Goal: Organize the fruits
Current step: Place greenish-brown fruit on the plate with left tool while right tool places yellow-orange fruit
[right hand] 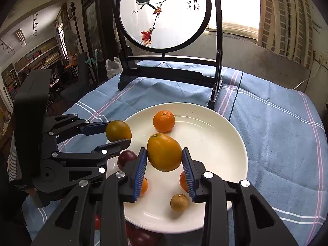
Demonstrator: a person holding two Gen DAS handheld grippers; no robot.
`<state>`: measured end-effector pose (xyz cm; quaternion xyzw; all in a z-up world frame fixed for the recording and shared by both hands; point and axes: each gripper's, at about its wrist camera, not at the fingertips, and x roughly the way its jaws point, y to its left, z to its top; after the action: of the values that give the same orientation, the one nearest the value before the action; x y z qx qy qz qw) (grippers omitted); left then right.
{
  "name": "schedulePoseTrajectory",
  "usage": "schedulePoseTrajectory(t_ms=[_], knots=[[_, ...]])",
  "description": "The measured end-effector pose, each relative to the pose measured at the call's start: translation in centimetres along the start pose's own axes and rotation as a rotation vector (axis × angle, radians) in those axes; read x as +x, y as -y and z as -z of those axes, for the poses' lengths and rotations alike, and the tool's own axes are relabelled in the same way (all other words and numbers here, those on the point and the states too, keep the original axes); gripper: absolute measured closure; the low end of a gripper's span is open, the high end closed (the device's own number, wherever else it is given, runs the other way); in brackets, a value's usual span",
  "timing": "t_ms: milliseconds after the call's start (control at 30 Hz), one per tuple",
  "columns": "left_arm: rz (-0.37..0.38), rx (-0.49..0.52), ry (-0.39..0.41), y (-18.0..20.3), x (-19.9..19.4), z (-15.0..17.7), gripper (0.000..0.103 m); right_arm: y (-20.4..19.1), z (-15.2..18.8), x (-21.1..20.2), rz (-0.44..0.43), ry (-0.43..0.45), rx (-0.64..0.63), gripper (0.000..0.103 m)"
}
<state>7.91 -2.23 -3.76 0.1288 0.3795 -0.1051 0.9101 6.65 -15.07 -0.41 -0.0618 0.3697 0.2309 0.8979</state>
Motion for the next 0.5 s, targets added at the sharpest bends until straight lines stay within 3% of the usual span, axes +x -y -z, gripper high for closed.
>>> schedulePoseTrajectory(t_ms=[500], knots=[[-0.008,-0.032,-0.036,-0.6,1.4,-0.5,0.063,0.6,0.0,1.6,0.011,-0.026,0.013,0.068]])
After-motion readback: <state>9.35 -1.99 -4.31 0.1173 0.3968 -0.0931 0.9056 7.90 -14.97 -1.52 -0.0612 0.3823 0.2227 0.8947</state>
